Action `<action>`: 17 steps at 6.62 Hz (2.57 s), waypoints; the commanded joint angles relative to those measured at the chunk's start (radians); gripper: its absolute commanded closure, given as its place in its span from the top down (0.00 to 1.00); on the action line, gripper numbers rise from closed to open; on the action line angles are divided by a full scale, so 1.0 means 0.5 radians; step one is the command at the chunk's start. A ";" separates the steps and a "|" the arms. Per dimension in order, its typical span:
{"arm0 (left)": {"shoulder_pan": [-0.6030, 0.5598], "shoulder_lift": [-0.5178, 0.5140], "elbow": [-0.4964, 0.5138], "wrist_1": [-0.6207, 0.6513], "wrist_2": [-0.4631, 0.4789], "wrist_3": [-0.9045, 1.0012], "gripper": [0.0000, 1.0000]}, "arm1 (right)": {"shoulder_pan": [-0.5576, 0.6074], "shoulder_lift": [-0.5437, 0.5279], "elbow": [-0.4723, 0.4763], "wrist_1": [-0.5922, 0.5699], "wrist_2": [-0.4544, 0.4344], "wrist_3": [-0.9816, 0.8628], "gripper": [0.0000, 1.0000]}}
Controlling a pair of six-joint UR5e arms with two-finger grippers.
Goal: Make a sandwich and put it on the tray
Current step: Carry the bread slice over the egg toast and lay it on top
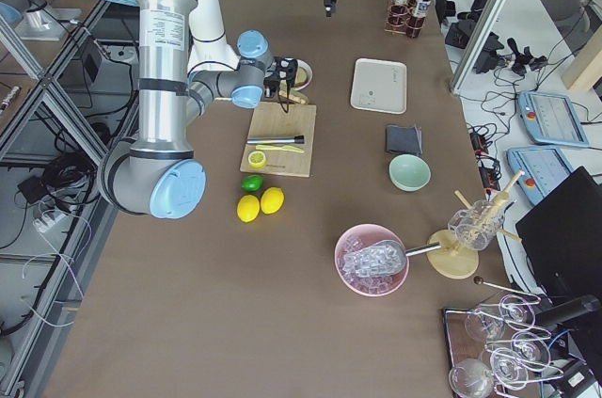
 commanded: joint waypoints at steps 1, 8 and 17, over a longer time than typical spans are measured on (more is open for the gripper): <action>0.000 0.001 -0.001 0.000 0.000 0.000 0.98 | -0.050 0.193 -0.038 -0.011 -0.015 -0.036 0.00; -0.003 -0.003 0.005 -0.003 0.003 0.000 0.98 | -0.299 0.764 -0.526 -0.005 -0.319 -0.655 0.00; 0.000 -0.009 0.008 -0.003 0.077 -0.003 0.98 | -0.345 0.673 -0.618 0.007 -0.405 -0.732 0.00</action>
